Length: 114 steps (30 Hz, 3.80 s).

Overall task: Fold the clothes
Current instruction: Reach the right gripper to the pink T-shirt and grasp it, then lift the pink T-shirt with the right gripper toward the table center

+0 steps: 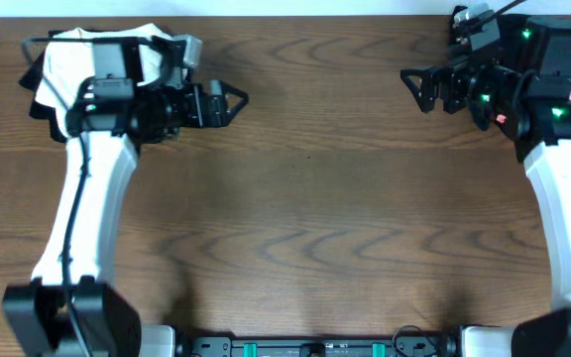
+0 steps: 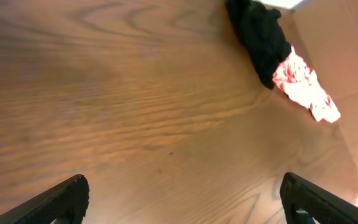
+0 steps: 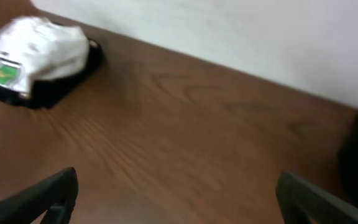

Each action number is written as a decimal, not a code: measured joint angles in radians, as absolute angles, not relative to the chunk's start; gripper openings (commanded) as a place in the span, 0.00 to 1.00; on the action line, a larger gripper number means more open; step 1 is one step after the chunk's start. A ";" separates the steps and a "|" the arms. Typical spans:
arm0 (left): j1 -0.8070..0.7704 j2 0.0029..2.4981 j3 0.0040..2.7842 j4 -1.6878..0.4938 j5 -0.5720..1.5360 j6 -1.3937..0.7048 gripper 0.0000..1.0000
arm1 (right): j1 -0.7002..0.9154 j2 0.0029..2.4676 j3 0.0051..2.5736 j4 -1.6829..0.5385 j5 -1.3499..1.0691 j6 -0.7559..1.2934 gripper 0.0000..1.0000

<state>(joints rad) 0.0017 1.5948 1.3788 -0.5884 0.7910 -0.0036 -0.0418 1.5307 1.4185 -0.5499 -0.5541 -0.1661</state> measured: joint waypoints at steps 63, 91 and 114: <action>-0.560 1.824 1.381 -0.470 0.078 -0.079 0.98 | -0.513 2.123 1.427 -0.359 0.075 0.248 0.01; -0.494 1.568 1.381 -0.474 0.076 -0.097 0.98 | -0.209 1.259 1.446 -0.245 -0.147 0.229 0.01; -0.460 1.275 1.386 -0.760 0.074 -0.091 0.98 | 0.163 1.251 1.452 -0.188 -0.368 0.220 0.01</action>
<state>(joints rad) -0.4599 1.2751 1.3861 -0.7597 0.0742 -0.0914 0.1631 1.2510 1.4525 -0.1883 -0.3679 0.2195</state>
